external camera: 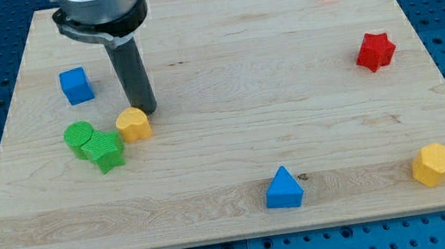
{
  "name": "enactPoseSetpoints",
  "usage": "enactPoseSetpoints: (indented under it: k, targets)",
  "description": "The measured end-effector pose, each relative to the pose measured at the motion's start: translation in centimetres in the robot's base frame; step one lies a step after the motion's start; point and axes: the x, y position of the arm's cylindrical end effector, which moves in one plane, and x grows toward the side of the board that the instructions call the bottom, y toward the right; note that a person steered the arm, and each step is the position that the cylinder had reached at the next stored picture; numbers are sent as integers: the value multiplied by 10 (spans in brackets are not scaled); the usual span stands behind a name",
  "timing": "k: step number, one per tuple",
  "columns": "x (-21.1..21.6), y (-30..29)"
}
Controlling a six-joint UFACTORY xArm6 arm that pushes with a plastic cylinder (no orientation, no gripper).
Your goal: Push yellow hexagon a bit right and slightly left
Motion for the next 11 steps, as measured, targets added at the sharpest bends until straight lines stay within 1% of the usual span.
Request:
enactPoseSetpoints:
  k: [1,2,3,4,6,7,9,10,11]
  targets:
    - [11,0]
    - [14,12]
    - [19,79]
    - [33,132]
    - [106,193]
    - [132,223]
    - [153,300]
    - [157,343]
    - [157,366]
